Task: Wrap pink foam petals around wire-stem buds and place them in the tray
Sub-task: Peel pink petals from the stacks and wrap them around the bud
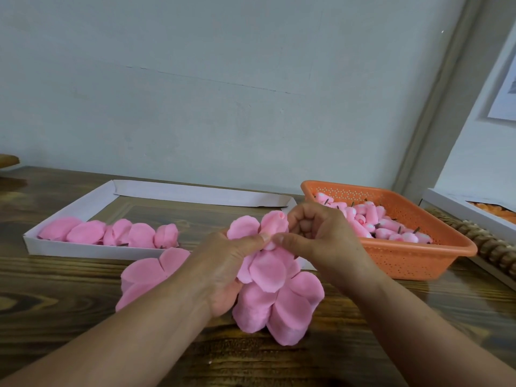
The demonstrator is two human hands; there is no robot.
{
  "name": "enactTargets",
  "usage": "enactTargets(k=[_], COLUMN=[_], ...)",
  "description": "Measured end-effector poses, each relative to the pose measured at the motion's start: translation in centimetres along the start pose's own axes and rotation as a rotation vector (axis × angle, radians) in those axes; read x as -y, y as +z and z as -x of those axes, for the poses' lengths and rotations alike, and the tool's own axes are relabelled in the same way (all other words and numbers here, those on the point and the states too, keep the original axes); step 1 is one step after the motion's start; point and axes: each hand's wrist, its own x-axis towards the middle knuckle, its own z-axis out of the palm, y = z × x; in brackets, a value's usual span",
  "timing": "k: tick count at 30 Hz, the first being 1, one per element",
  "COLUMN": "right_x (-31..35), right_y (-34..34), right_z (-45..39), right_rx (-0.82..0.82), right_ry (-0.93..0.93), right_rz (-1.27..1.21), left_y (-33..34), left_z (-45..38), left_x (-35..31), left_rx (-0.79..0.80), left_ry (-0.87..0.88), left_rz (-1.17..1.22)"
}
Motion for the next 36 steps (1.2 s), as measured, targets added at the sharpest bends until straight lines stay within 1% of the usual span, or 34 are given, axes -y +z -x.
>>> enactTargets(k=[3, 7, 11, 14, 16, 19, 21, 23, 27, 30, 33, 36], right_x=[-0.1, -0.3, -0.1, 0.1, 0.0, -0.3, -0.5, -0.6, -0.3, 0.0, 0.5, 0.7], right_y=[-0.2, -0.1, 0.2, 0.7, 1.1, 1.6, 2.0, 2.1, 2.0, 1.7, 1.2, 0.6], right_z=[0.0, 0.1, 0.2, 0.5, 0.6, 0.7, 0.8, 0.9, 1.0, 0.9, 0.8, 0.5], right_rx=[0.000, 0.010, -0.028, -0.017, -0.027, -0.098, -0.142, -0.152, -0.055, 0.039, 0.152, 0.154], right_ry=[0.018, 0.019, -0.075, -0.129, -0.101, -0.023, 0.013, 0.035, 0.012, -0.053, -0.105, -0.092], right_rz=[-0.048, -0.016, 0.119, 0.114, 0.084, 0.025, -0.016, -0.065, -0.081, 0.050, 0.156, 0.189], left_y=[-0.1, -0.1, -0.1, -0.2, -0.2, -0.2, -0.1, -0.2, -0.4, -0.4, -0.1, -0.1], left_z=[0.1, 0.2, 0.3, 0.3, 0.3, 0.2, 0.2, 0.2, 0.1, 0.1, 0.2, 0.2], left_x=[0.0, 0.0, -0.1, -0.1, -0.1, 0.1, 0.2, 0.0, -0.3, -0.3, -0.2, 0.1], left_rx=[0.017, 0.018, 0.015, 0.019, 0.020, 0.007, -0.037, -0.103, -0.139, -0.162, -0.153, -0.076], left_ry=[-0.004, -0.017, -0.016, -0.020, -0.018, -0.018, -0.025, -0.044, -0.109, -0.109, -0.060, 0.003], left_rz=[-0.008, 0.009, 0.019, 0.013, -0.011, 0.003, 0.033, 0.078, 0.130, 0.105, -0.020, -0.150])
